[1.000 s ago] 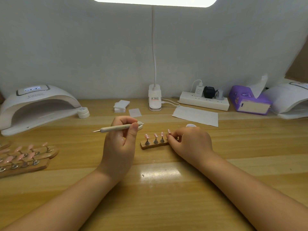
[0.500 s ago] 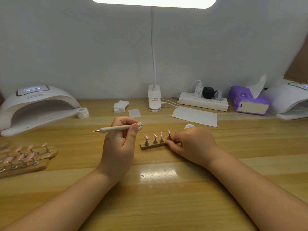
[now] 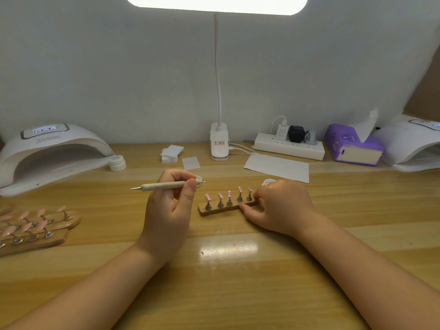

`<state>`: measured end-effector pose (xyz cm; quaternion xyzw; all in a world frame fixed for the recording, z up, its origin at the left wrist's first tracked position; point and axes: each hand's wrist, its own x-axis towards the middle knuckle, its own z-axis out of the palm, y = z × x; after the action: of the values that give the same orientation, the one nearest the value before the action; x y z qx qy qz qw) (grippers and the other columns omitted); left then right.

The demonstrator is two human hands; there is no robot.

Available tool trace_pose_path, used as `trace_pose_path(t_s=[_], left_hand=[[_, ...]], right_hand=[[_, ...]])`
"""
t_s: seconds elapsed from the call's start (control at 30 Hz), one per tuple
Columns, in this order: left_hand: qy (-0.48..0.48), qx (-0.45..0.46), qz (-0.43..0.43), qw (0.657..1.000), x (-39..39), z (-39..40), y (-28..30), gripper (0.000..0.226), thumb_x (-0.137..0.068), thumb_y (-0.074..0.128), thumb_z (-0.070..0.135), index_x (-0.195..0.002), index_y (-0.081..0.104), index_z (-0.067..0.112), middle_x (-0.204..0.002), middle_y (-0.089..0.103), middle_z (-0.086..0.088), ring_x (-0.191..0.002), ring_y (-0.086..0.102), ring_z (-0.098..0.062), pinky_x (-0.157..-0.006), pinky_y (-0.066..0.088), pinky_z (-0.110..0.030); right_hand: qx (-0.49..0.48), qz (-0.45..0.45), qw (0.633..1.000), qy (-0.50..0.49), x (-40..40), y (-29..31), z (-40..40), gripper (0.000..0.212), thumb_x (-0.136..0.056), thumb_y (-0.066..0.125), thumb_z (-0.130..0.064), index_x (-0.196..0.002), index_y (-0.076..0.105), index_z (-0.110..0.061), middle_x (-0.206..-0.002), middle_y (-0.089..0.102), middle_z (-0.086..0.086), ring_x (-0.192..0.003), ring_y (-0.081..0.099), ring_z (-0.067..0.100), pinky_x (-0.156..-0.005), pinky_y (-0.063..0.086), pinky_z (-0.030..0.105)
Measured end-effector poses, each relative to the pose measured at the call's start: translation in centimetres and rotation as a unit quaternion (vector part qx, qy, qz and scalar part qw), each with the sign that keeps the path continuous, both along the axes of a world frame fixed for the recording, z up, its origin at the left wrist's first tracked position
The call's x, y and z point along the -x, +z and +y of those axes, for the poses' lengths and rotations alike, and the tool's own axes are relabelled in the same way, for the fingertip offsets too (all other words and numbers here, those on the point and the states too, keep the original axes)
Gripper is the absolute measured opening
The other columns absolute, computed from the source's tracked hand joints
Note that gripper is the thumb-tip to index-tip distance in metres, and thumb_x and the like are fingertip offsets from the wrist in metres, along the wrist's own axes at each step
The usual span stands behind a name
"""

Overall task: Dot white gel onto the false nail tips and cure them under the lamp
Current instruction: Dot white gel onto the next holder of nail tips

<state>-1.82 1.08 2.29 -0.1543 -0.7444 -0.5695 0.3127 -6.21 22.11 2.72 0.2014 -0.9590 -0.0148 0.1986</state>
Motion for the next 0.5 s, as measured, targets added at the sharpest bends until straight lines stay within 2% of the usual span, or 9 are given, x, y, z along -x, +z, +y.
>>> trace_pose_path(t_s=[0.17,0.3,0.5], left_hand=[[-0.013,-0.006,-0.003,1.0,0.1,-0.1,-0.3,0.005,-0.092,0.051,0.025,-0.091,0.056,0.026,-0.082,0.06,0.003,-0.07,0.055,-0.014,-0.06,0.047,-0.023],[-0.018,-0.011,-0.002,1.0,0.3,-0.1,-0.4,0.006,-0.092,0.052,0.023,-0.091,0.056,0.026,-0.082,0.061,0.004,-0.07,0.056,-0.006,-0.061,0.047,-0.016],[-0.022,-0.014,-0.002,1.0,0.3,-0.1,-0.4,0.006,-0.092,0.052,0.023,-0.09,0.056,0.027,-0.078,0.059,0.002,-0.066,0.054,-0.008,-0.058,0.046,-0.022]], right_hand=[[0.034,-0.02,0.999,-0.015,0.0,-0.3,-0.2,0.06,-0.085,0.037,-0.073,-0.081,0.07,-0.023,-0.068,0.058,-0.006,-0.065,0.053,0.009,-0.06,0.052,0.03],[0.073,-0.024,0.997,-0.029,-0.4,-0.9,-1.5,0.057,-0.087,0.041,-0.069,-0.08,0.07,-0.02,-0.067,0.062,-0.004,-0.067,0.056,0.012,-0.056,0.048,0.026],[0.146,-0.045,0.988,-0.008,-1.0,-1.3,-3.0,0.047,-0.092,0.044,-0.059,-0.088,0.075,-0.023,-0.074,0.068,-0.005,-0.073,0.06,0.011,-0.059,0.049,0.027]])
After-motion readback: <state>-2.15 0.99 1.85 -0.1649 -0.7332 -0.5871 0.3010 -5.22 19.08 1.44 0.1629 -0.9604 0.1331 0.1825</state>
